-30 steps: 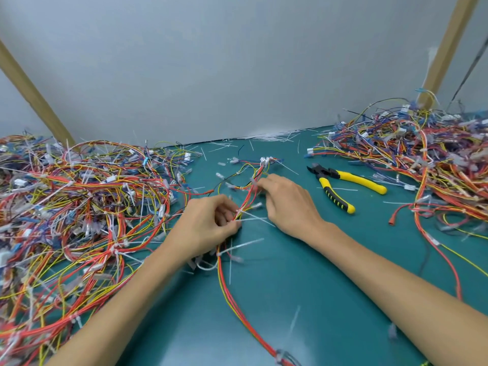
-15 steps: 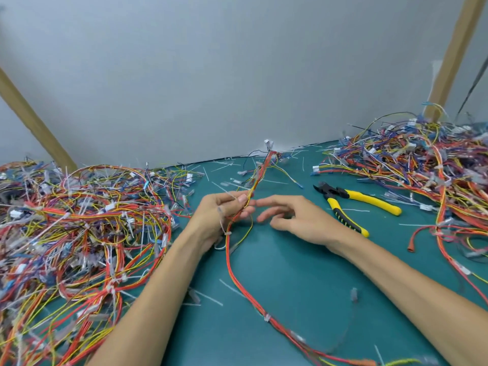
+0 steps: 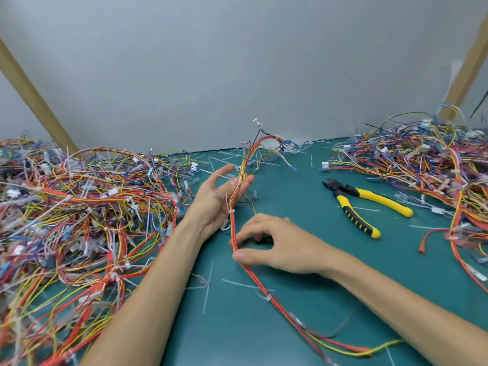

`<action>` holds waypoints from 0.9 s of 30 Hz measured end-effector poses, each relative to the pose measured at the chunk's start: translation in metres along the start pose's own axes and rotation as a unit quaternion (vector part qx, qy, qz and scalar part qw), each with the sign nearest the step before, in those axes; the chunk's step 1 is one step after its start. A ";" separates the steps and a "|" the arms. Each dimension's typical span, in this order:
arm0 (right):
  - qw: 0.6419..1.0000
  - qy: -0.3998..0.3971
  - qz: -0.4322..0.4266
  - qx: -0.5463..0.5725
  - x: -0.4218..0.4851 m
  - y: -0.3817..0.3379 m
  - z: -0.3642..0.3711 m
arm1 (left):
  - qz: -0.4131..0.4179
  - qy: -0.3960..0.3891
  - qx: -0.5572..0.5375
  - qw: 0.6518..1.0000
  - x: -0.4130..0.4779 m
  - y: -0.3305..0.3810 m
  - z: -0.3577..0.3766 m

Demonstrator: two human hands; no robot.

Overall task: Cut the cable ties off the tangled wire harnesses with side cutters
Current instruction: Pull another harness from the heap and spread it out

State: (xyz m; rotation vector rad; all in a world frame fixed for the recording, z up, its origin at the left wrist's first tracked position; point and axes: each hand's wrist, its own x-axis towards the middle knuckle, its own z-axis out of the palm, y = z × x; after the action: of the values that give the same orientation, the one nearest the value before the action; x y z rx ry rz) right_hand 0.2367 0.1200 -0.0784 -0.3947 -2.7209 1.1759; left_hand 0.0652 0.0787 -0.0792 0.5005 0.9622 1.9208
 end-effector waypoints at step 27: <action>0.824 0.046 0.029 0.564 0.000 0.030 -0.024 | -0.037 -0.035 0.083 0.995 -0.009 -0.007 0.004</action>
State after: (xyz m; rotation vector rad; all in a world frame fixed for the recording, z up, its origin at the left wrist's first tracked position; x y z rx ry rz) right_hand 0.2476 0.1564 -0.0839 -0.3126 -1.4785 2.3651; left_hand 0.0761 0.0750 -0.0824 0.6165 1.0839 1.7551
